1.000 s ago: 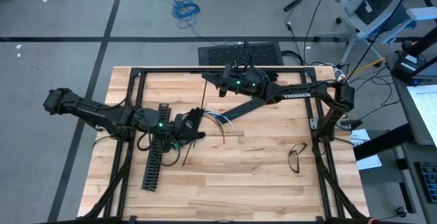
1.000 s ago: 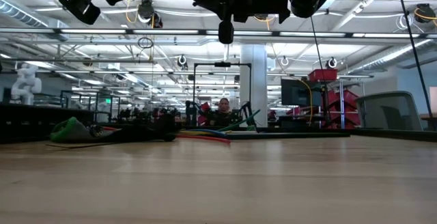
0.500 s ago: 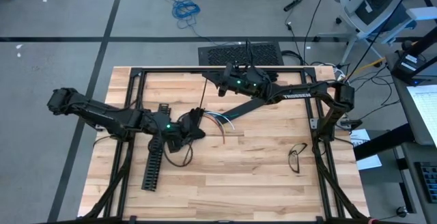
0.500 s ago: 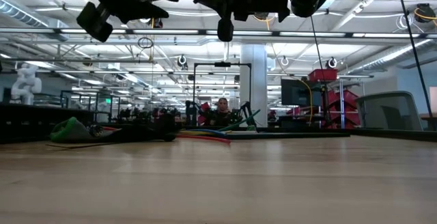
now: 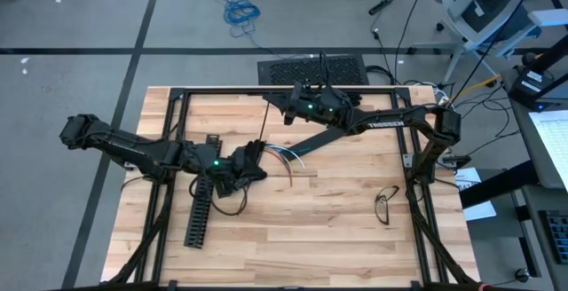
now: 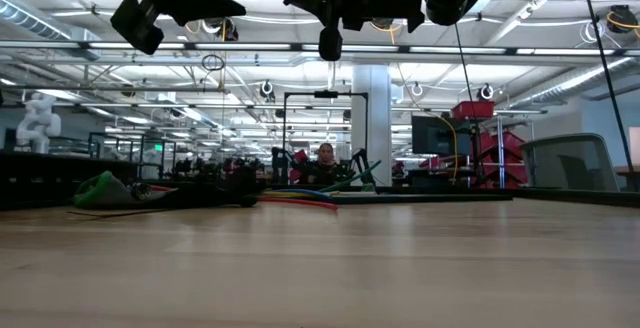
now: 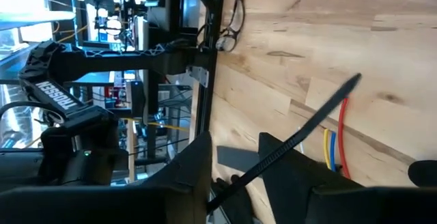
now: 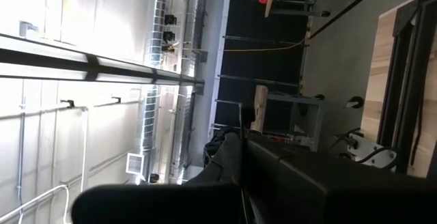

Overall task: Ziptie cables
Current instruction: Wrap the cable wires with the black zip tie

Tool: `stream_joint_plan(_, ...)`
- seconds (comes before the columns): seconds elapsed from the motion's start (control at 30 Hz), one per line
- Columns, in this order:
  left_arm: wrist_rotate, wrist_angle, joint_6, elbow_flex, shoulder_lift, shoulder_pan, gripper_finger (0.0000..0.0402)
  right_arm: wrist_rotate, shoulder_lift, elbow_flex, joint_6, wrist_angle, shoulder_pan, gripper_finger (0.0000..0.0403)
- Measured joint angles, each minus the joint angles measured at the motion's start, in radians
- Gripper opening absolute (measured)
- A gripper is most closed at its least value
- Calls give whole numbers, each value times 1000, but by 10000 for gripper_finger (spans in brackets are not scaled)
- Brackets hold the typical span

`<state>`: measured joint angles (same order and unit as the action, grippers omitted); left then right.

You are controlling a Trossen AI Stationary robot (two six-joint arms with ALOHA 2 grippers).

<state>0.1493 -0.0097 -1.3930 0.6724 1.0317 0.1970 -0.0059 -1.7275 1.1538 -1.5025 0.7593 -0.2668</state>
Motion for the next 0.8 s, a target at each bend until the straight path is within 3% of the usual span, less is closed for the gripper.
stream_joint_plan(0.27,2,-1,3,0,0,0,11,0,0,0,13,0,-3,0)
stream_joint_plan(0.43,-15,-1,109,0,0,0,3,-30,0,0,86,-2,-9,0)
stream_joint_plan(0.6,-60,25,418,0,0,-12,2,-137,0,0,332,-28,-29,0)
stream_joint_plan(0.8,-142,141,905,0,0,-95,1,-177,0,0,684,-126,-35,0)
